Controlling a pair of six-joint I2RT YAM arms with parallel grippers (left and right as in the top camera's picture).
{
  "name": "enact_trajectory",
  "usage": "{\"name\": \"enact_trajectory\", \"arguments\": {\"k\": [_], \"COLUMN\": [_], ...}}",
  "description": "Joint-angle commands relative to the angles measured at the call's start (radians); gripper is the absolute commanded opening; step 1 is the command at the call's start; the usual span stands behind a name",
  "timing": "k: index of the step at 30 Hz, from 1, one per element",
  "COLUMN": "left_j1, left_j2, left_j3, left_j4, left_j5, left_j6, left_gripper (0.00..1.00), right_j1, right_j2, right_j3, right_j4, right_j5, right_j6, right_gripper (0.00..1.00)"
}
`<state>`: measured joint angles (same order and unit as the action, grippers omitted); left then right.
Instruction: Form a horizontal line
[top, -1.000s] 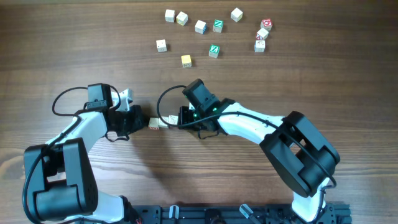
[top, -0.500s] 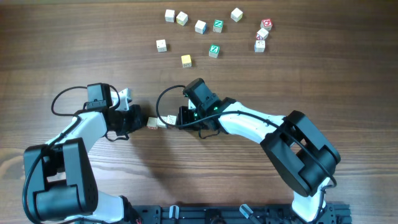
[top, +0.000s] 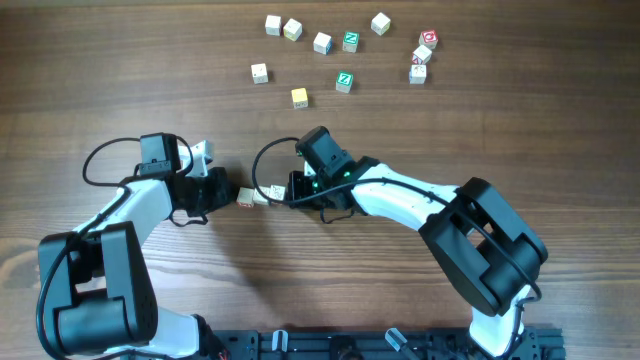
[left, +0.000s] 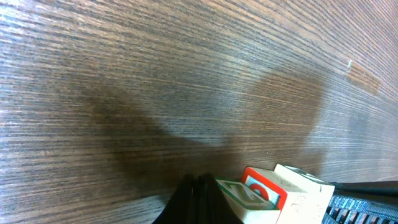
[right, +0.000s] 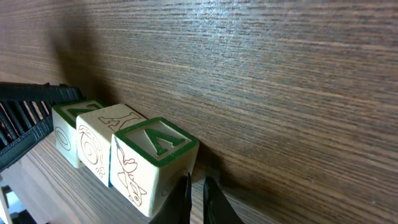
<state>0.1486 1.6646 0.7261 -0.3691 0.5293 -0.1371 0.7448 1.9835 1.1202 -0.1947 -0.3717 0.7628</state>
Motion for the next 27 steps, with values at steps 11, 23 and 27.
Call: {"name": "enact_trajectory", "arguments": {"k": [11, 23, 27], "left_j1": [-0.007, -0.007, -0.007], "left_j2": [0.013, 0.013, 0.013], "left_j3": [-0.01, -0.01, -0.01], "left_j4": [0.003, 0.002, 0.002], "left_j5": [-0.034, -0.033, -0.033], "left_j6": [-0.006, -0.006, -0.006], "left_gripper": [0.04, 0.04, 0.04], "right_j1": [-0.028, -0.028, -0.028], "right_j2": [0.017, 0.017, 0.017], "right_j3": [-0.002, -0.002, -0.002], "right_j4": [0.021, 0.045, 0.049], "right_j5": [0.024, -0.003, -0.015], "right_j6": [-0.005, -0.028, -0.032], "right_gripper": [0.06, 0.05, 0.05]}}
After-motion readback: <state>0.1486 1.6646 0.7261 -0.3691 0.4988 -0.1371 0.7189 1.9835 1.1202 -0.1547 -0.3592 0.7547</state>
